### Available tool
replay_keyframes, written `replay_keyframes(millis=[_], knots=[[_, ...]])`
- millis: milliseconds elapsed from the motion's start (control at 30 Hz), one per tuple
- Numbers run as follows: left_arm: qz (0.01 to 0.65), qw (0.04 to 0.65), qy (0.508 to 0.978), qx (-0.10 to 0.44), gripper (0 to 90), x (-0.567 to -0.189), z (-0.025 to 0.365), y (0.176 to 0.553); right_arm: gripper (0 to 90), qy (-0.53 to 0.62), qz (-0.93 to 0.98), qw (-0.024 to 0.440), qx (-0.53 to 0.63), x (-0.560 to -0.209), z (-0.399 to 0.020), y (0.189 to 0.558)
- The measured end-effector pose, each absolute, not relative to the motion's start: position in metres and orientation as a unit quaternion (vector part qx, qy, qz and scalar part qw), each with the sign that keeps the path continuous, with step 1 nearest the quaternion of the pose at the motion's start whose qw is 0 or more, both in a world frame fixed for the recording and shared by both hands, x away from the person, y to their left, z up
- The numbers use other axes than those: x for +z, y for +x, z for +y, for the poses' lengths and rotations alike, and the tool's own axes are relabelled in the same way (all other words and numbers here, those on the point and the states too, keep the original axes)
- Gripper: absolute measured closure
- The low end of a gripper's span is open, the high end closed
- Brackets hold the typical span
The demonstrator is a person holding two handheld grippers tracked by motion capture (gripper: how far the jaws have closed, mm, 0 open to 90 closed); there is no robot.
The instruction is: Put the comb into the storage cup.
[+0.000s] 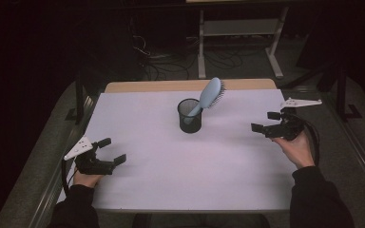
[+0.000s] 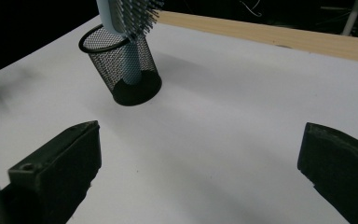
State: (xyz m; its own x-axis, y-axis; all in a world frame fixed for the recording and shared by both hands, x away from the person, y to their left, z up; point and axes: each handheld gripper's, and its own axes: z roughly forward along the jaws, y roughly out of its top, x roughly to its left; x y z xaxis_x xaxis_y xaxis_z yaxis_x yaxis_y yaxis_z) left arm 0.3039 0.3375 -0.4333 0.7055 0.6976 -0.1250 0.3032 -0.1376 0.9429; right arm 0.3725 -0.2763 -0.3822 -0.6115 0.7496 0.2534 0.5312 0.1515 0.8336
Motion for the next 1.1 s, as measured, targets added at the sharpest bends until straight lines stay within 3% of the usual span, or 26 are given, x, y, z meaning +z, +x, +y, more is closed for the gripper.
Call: replay_keyframes(millis=[167,1100], knots=[[0.342,0.561,0.733,0.175,0.0,-0.433,0.338,0.304,0.0,0.432,0.742,0.1,0.502,-0.39,-0.281,0.362],[0.343,0.559,0.734,0.173,0.0,-0.434,0.338,0.3,0.0,0.43,0.756,0.131,0.476,-0.411,-0.291,0.31]])
